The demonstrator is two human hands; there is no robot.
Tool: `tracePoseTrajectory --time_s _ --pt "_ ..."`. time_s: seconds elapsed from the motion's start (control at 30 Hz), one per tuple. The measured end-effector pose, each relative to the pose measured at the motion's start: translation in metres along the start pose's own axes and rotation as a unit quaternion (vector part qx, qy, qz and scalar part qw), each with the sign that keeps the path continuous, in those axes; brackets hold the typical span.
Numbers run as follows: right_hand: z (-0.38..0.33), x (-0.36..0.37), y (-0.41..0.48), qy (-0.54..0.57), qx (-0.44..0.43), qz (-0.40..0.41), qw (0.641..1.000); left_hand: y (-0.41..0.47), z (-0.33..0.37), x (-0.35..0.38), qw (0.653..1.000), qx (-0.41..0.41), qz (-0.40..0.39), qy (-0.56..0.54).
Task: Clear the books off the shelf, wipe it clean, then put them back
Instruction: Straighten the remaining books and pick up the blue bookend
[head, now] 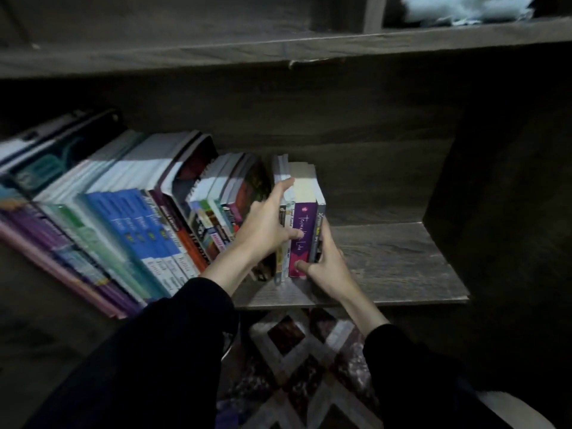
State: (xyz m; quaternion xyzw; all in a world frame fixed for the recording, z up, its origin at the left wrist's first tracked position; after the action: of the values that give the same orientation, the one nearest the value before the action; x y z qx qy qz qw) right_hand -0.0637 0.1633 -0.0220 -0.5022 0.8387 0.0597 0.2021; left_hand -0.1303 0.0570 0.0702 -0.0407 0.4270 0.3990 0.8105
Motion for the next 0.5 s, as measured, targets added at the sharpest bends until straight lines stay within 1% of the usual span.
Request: tracePoseTrajectory --time_s 0.07,0.1,0.17,0.2,0.23,0.3,0.33,0.37,0.43,0.47,0.5 --pt "-0.007 0.012 0.001 -0.026 -0.009 -0.01 1.0 -0.005 -0.004 -0.015 1.0 0.001 -0.013 0.022" --pt "-0.008 0.013 0.002 -0.039 -0.01 -0.011 0.999 -0.005 -0.003 -0.019 0.998 0.005 -0.034 0.054" --pt "-0.007 0.01 0.001 -0.058 -0.012 -0.017 0.998 -0.001 0.006 -0.026 0.985 0.019 -0.08 0.15" --pt "-0.006 0.009 -0.001 -0.069 -0.014 -0.022 0.997 0.001 0.014 -0.03 0.972 0.03 -0.088 0.217" --pt "-0.005 0.01 -0.002 -0.086 -0.015 -0.034 0.996 0.003 0.021 -0.035 0.948 0.042 -0.088 0.303" --pt "-0.003 0.014 -0.002 -0.117 -0.02 -0.044 0.992 0.003 0.028 -0.043 0.877 0.048 -0.082 0.471" --pt "-0.002 0.017 0.0 -0.14 -0.028 -0.037 0.989 0.001 0.028 -0.047 0.85 0.041 -0.078 0.519" --pt "-0.001 0.02 0.001 -0.167 -0.032 -0.029 0.985 0.0 0.025 -0.052 0.835 0.041 -0.067 0.545" --pt "-0.001 0.025 0.004 -0.217 -0.037 -0.013 0.975 -0.001 0.012 -0.061 0.821 0.057 -0.062 0.564" --pt "-0.001 0.028 0.005 -0.236 -0.042 -0.004 0.971 0.0 0.003 -0.064 0.829 0.052 -0.08 0.551" --pt "0.0 0.031 0.006 -0.25 -0.041 0.005 0.967 0.0 -0.007 -0.066 0.851 0.042 -0.101 0.514"
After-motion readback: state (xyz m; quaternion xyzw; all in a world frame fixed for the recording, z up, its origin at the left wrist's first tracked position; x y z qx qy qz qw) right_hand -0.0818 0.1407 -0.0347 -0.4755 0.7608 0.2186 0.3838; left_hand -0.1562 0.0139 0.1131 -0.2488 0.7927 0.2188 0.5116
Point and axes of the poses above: each hand's wrist, its own y-axis towards the middle knuckle, its own x-axis out of the palm, z = x × y, the point moved 6 cm from there along y, towards the middle knuckle, and after that the axes turned 13 degrees about x, right-handed, at the moved point
